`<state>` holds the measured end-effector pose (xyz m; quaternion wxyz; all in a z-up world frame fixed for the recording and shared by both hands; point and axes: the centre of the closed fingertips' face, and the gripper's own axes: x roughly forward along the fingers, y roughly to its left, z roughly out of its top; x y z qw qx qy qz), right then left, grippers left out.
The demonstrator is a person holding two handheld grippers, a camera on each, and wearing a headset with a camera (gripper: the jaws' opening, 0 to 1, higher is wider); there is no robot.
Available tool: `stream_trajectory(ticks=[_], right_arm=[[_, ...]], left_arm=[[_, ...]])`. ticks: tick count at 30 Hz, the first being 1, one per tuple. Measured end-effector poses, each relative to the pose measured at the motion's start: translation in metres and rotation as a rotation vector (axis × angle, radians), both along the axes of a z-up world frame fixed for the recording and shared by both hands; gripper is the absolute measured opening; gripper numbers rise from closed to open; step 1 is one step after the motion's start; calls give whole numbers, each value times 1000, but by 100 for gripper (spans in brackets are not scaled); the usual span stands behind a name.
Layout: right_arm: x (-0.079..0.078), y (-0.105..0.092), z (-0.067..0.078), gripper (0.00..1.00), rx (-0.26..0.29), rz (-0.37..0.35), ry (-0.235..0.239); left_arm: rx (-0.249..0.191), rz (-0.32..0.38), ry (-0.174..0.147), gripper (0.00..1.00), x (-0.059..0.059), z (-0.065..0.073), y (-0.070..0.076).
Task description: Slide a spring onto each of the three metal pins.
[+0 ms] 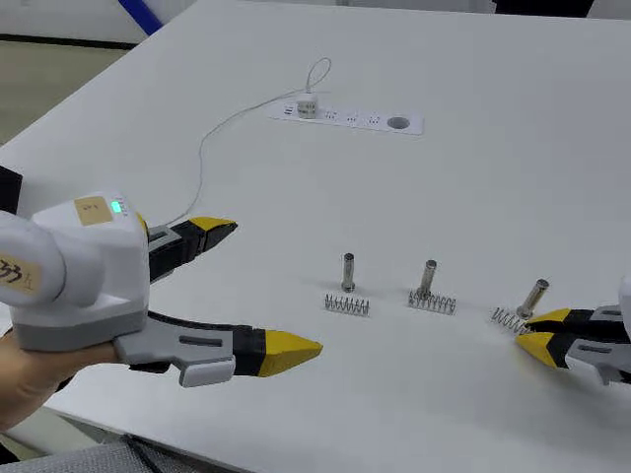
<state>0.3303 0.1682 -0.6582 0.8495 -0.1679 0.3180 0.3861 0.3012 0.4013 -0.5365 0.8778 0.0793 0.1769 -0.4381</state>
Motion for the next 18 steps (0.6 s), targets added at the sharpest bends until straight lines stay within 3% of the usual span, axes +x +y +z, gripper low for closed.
stream_trajectory(ticks=[8, 11, 14, 18], right_arm=[[-8, 10, 31, 10, 25, 30, -36], [-11, 19, 48, 10, 35, 70, -63], [-17, 25, 57, 10, 13, 119, -76], [-26, 33, 71, 10, 18, 155, -90]], left_arm=[[-5, 2, 14, 95, -1, -2, -2], [0, -12, 10, 95, -2, 0, -8], [21, -30, 5, 93, -2, 0, -14], [16, -54, -5, 92, -5, 1, -23]])
